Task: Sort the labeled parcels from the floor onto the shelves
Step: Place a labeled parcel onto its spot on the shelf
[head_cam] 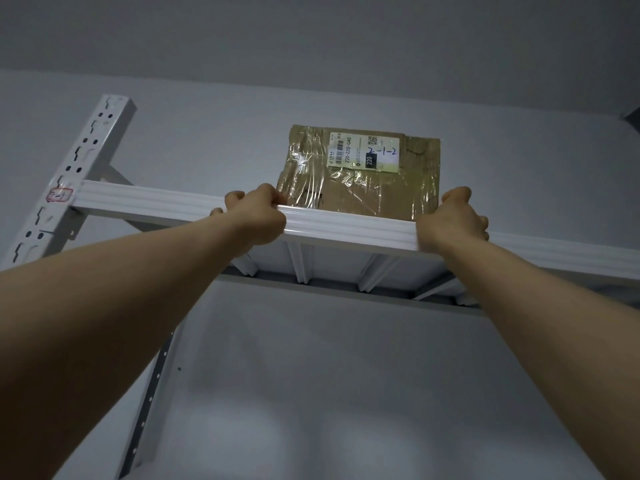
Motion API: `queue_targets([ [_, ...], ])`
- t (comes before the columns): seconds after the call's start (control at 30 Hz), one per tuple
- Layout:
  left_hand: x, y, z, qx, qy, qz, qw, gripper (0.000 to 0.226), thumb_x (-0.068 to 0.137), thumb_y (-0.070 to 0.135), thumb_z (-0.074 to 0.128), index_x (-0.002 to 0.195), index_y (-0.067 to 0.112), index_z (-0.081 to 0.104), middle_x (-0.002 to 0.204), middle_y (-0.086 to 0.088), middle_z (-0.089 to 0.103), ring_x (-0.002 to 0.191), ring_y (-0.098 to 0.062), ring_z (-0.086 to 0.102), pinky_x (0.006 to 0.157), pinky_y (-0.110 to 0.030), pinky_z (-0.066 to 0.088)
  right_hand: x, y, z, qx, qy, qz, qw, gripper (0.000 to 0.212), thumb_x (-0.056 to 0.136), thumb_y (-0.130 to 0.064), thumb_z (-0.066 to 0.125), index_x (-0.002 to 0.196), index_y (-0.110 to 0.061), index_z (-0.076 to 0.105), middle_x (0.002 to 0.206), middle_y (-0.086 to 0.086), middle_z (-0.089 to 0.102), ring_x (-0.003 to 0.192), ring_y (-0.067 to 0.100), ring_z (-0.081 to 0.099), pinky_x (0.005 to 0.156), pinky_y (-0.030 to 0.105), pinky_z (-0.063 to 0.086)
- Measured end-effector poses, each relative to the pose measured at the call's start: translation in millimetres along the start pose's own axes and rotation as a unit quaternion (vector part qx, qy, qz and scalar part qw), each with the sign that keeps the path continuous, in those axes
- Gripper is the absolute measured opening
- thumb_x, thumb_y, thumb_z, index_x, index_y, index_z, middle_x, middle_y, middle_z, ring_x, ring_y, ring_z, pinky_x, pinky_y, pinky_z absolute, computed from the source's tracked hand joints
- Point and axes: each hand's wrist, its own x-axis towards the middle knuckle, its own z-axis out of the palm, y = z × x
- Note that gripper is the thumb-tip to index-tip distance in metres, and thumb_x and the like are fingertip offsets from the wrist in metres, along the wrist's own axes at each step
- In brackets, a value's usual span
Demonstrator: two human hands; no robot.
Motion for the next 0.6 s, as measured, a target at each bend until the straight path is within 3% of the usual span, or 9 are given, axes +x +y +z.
queue_targets([
  [0.1,-4.1,0.8,0.8,-0.006,0.002,0.002,1.000,0.043,0.080,0.022,0.052,0.110,0.052,0.049,0.147,-0.011,0.028,0.132,-0.044,0.027,0.107,-0.055,0.038,-2.2,0.4,-4.5,-0.001,-0.023,-0.005,1.000,0.044,0.092,-0.014,0.051,0.132,-0.010,0.033,0.115,0.013,0.052,0.127,0.037,0.037,0.102,0.050,0.042],
  [0.2,-15.3,7.0,2.4,0.001,0.014,0.013,1.000,0.050,0.085,0.015,0.055,0.125,0.042,0.042,0.155,-0.013,0.022,0.144,-0.039,0.017,0.113,-0.054,0.029,-12.6,-4.6,-9.8,0.000,-0.009,-0.019,1.000,0.044,0.089,-0.014,0.053,0.131,-0.012,0.037,0.132,0.019,0.046,0.127,0.037,0.037,0.103,0.048,0.042],
  [0.33,-48.2,16.0,7.5,0.077,0.086,0.120,0.986,0.049,0.093,0.020,0.052,0.137,0.030,0.033,0.150,-0.014,0.027,0.141,-0.033,0.018,0.112,-0.048,0.016,-42.4,-15.9,-6.2,-0.005,0.012,-0.094,0.995,0.032,0.092,-0.016,0.053,0.123,-0.017,0.047,0.134,0.015,0.047,0.125,0.035,0.039,0.103,0.043,0.037],
  [0.47,-75.9,15.6,-1.9,0.122,0.073,0.161,0.977,0.057,0.081,0.008,0.054,0.133,0.024,0.038,0.136,-0.011,0.040,0.130,-0.032,0.029,0.104,-0.043,0.023,-78.8,-31.9,4.5,0.009,-0.022,-0.127,0.992,0.024,0.094,-0.020,0.051,0.118,-0.020,0.051,0.131,0.009,0.052,0.126,0.032,0.041,0.104,0.044,0.037],
  [0.6,-95.2,13.4,-20.4,0.089,0.050,0.185,0.977,0.045,0.086,0.008,0.051,0.127,0.025,0.043,0.123,-0.002,0.056,0.123,-0.030,0.038,0.097,-0.044,0.027,-113.5,-49.9,8.6,0.021,-0.057,-0.132,0.989,0.017,0.097,-0.024,0.049,0.113,-0.020,0.054,0.119,0.007,0.061,0.118,0.031,0.049,0.101,0.046,0.043],
])
